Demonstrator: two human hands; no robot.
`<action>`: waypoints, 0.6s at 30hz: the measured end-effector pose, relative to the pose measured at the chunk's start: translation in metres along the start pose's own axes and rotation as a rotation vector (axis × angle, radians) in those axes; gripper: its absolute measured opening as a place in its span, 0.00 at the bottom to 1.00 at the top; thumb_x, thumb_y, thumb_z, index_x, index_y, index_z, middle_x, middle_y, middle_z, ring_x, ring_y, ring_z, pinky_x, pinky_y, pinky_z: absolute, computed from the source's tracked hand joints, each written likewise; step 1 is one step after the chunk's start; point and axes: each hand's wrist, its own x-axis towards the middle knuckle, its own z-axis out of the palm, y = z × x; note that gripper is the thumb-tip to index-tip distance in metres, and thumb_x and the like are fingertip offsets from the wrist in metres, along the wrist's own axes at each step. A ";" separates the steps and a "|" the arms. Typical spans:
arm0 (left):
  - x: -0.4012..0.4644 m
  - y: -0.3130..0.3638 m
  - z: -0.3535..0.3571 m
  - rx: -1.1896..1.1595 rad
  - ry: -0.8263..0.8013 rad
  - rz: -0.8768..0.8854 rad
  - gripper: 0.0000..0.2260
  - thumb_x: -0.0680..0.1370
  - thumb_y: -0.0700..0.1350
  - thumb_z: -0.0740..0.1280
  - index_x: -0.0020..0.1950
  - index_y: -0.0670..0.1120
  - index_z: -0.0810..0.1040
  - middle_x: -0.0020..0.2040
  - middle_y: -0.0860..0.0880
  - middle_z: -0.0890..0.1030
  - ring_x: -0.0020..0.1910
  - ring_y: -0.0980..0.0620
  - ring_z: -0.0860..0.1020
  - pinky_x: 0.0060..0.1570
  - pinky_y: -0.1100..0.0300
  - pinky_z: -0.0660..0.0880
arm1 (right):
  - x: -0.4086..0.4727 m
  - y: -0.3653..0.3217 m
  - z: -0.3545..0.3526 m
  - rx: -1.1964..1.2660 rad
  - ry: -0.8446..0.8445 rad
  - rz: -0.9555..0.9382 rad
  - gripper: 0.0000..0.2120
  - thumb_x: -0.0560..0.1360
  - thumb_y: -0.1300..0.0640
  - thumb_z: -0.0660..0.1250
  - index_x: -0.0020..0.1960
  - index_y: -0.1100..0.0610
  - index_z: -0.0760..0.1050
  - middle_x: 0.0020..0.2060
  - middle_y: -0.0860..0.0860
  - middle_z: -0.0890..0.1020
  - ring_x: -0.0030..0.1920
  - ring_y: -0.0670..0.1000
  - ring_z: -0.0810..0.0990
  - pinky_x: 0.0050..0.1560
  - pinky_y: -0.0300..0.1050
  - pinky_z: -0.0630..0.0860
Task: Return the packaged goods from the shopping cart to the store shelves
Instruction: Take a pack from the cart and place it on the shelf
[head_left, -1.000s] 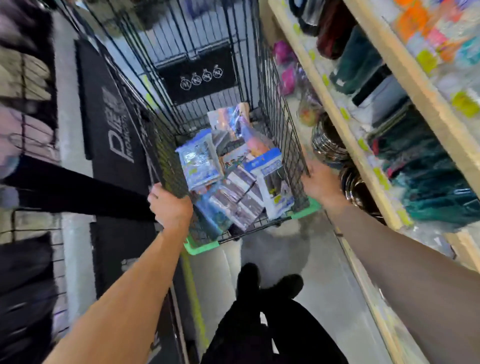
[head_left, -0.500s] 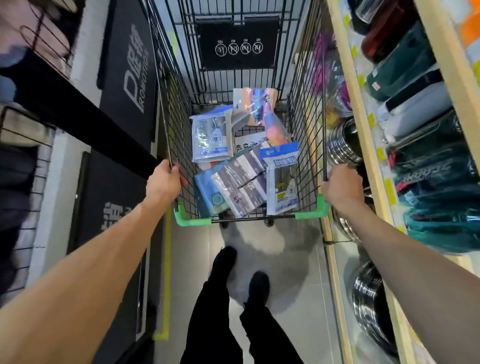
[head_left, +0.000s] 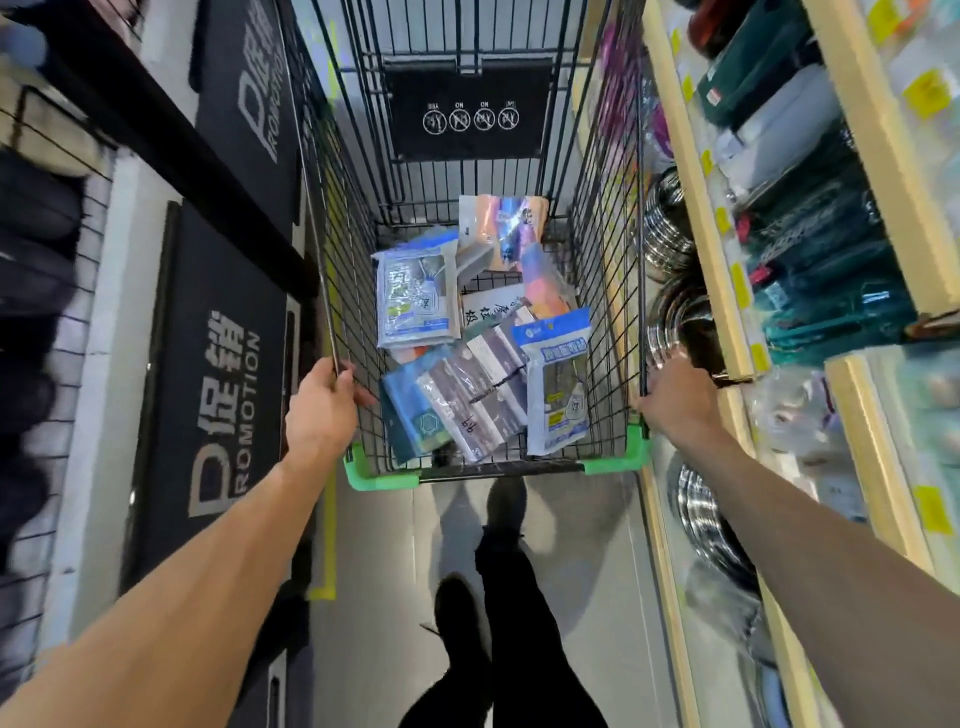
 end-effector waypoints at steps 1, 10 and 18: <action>-0.012 -0.011 -0.001 -0.001 -0.005 0.005 0.07 0.83 0.48 0.56 0.54 0.52 0.74 0.37 0.54 0.84 0.36 0.46 0.80 0.39 0.42 0.82 | -0.011 0.009 0.009 0.016 -0.013 0.008 0.09 0.74 0.60 0.74 0.40 0.65 0.77 0.36 0.55 0.78 0.35 0.53 0.76 0.36 0.41 0.72; -0.112 -0.109 -0.007 0.011 0.019 -0.059 0.07 0.83 0.51 0.55 0.52 0.57 0.73 0.37 0.55 0.85 0.41 0.47 0.83 0.42 0.42 0.83 | -0.118 0.081 0.076 0.112 -0.123 -0.037 0.11 0.70 0.56 0.77 0.42 0.65 0.84 0.37 0.59 0.85 0.40 0.59 0.85 0.44 0.51 0.83; -0.220 -0.175 -0.012 -0.034 -0.039 -0.152 0.07 0.82 0.49 0.58 0.54 0.54 0.76 0.38 0.54 0.86 0.44 0.43 0.84 0.47 0.41 0.82 | -0.241 0.153 0.122 0.129 0.008 -0.101 0.11 0.73 0.59 0.74 0.49 0.65 0.78 0.45 0.58 0.81 0.49 0.57 0.80 0.49 0.47 0.79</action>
